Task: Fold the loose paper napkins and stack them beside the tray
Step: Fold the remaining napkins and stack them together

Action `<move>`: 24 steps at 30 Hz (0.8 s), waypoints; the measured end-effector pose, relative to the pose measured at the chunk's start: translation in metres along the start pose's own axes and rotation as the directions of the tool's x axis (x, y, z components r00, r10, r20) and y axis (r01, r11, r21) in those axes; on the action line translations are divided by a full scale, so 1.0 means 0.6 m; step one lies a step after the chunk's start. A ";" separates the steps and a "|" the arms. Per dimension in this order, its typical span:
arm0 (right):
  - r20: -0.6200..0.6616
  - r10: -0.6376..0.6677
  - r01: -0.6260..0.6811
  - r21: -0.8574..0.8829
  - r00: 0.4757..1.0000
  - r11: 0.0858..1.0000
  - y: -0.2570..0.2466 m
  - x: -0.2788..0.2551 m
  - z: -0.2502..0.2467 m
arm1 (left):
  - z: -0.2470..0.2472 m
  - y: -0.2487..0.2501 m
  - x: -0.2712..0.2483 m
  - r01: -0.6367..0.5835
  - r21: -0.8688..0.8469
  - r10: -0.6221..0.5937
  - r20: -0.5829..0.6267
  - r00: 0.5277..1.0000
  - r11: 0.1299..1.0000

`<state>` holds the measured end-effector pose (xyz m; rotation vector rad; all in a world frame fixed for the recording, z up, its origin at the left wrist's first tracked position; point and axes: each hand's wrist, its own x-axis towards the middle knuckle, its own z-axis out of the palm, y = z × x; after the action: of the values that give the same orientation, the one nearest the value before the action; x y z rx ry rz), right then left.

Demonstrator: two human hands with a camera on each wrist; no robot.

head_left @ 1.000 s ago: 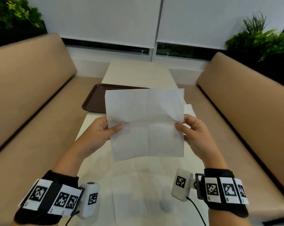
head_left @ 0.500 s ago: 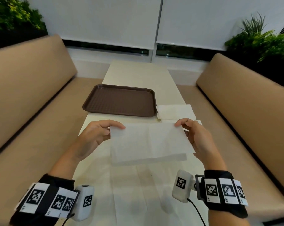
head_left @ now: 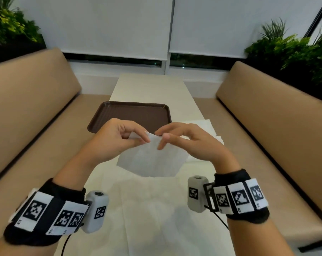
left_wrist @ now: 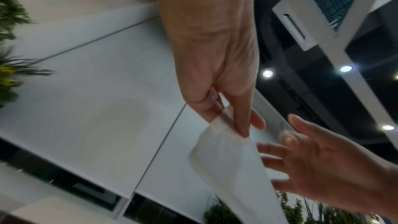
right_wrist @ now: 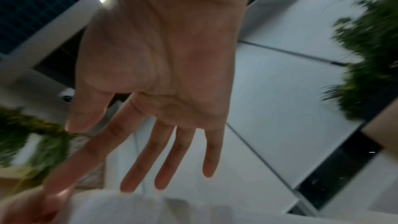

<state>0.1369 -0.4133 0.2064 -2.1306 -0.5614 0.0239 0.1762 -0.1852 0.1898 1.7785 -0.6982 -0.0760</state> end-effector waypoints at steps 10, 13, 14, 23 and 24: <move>0.113 -0.055 0.074 -0.179 0.992 0.981 0.025 0.051 -0.007 | -0.014 0.031 0.003 0.124 0.151 -0.119 -0.046 0.992 0.981; 0.096 0.023 -0.010 -0.140 0.995 0.990 0.057 0.039 -0.027 | -0.031 0.029 0.005 0.148 0.062 -0.144 -0.068 0.987 0.987; 0.082 0.053 -0.042 -0.125 0.995 0.991 0.070 0.032 -0.034 | -0.036 0.027 0.007 0.153 0.046 -0.149 -0.075 0.986 0.987; -0.080 0.354 -0.348 0.078 0.932 0.934 0.212 -0.007 -0.059 | 0.010 -0.101 0.081 0.334 0.029 -0.333 -0.038 0.942 0.942; -0.118 0.386 -0.377 0.093 0.915 0.922 0.237 -0.001 -0.065 | 0.028 -0.119 0.100 0.350 -0.002 -0.349 -0.088 0.933 0.937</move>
<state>0.1992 -0.5133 0.1181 -2.1257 -0.0569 0.1154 0.2485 -0.2178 0.1377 1.8913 -0.3129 -0.2328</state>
